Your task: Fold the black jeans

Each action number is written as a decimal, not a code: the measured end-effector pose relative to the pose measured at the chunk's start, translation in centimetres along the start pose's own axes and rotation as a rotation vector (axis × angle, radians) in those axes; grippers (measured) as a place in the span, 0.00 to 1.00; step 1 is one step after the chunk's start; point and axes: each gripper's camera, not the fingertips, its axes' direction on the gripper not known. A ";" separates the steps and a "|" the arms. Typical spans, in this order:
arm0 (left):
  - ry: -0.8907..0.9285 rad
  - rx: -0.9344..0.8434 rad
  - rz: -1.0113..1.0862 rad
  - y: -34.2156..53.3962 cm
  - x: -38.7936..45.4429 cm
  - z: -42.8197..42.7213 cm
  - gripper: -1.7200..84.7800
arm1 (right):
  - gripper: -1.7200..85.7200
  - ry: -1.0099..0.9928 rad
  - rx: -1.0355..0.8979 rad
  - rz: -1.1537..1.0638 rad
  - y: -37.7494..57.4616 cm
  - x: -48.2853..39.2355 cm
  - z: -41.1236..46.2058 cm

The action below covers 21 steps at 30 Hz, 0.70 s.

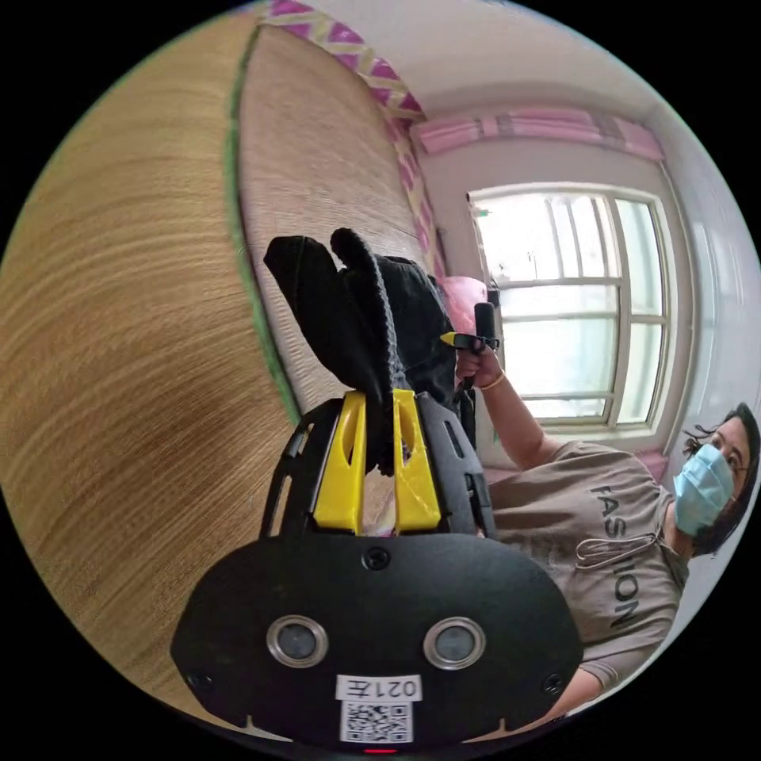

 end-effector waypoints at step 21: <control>-0.080 0.065 0.180 -31.1 19.9 30.2 0.01 | 0.10 0.026 0.843 0.512 28.2 21.9 -24.7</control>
